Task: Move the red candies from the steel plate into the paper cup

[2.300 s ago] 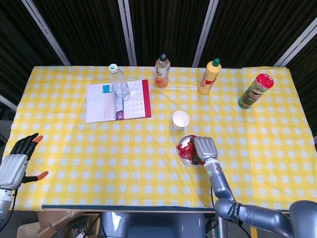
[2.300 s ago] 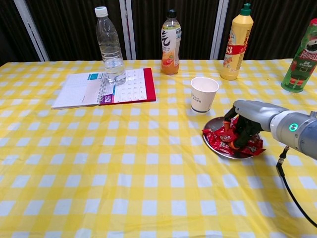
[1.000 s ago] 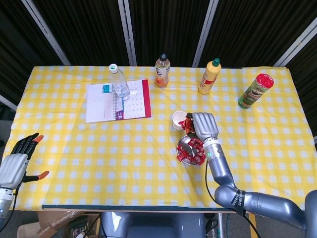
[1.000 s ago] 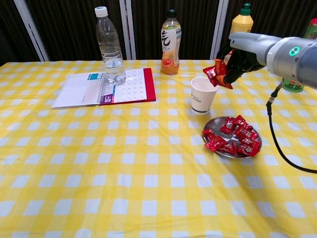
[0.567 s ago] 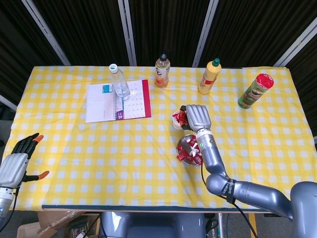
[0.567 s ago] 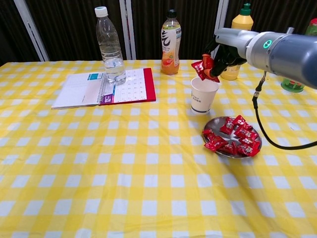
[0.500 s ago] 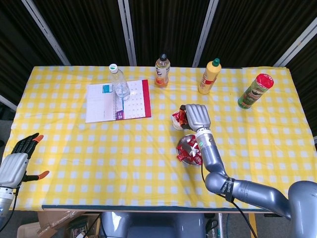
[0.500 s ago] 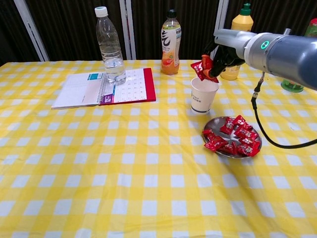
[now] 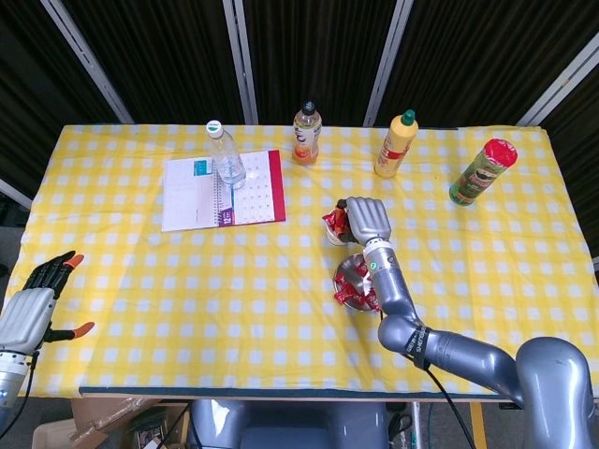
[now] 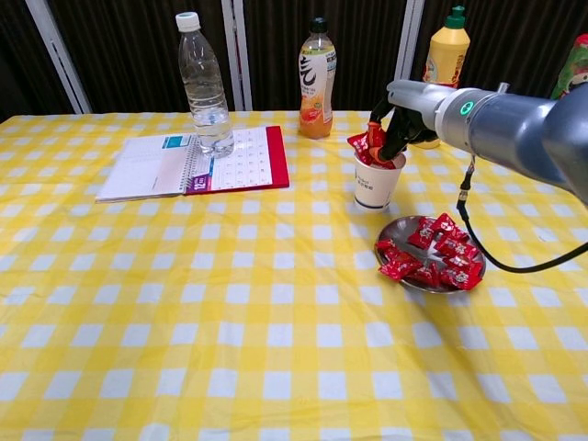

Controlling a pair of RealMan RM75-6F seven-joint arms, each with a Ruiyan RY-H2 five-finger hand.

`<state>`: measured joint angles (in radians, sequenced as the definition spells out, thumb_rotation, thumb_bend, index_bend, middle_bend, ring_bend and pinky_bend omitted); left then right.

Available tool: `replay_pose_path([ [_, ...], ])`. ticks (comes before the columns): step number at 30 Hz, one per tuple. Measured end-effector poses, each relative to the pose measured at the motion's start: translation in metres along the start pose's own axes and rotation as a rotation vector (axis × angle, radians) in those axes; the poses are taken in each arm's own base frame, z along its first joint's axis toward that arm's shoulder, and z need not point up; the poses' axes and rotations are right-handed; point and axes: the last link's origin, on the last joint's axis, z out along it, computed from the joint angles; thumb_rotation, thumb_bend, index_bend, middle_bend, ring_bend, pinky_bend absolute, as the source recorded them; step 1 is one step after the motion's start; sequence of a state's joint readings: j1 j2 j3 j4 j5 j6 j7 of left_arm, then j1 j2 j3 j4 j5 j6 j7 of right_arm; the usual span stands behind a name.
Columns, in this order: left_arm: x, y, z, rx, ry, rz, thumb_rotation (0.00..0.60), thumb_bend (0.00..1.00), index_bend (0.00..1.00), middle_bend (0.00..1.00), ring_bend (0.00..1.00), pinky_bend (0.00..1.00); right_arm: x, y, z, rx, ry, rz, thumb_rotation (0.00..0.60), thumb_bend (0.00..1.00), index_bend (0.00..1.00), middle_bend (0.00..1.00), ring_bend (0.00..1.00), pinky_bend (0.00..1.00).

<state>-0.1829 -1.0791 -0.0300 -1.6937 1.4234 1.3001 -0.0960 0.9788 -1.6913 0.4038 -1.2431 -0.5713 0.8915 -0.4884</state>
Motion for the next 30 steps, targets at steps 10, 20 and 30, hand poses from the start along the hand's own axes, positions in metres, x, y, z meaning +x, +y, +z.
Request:
replay_pose_path([
  [10, 0.000, 0.000, 0.000, 0.002, -0.002, -0.001, 0.600, 0.04, 0.00, 0.00, 0.00, 0.00, -0.005, 0.000, 0.002, 0.010, 0.001, 0.015, 0.600, 0.48, 0.39, 0.81, 0.90, 1.00],
  [20, 0.000, 0.001, -0.001, -0.001, -0.002, 0.002, 0.600, 0.04, 0.00, 0.00, 0.00, 0.00, -0.003, -0.002, -0.003, 0.020, 0.009, 0.023, 0.600, 0.46, 0.31, 0.81, 0.90, 1.00],
  [30, 0.001, 0.000, -0.001, -0.006, 0.004, 0.005, 0.600, 0.04, 0.00, 0.00, 0.00, 0.00, 0.007, -0.015, -0.017, 0.074, 0.051, 0.039, 0.600, 0.32, 0.16, 0.81, 0.90, 1.00],
])
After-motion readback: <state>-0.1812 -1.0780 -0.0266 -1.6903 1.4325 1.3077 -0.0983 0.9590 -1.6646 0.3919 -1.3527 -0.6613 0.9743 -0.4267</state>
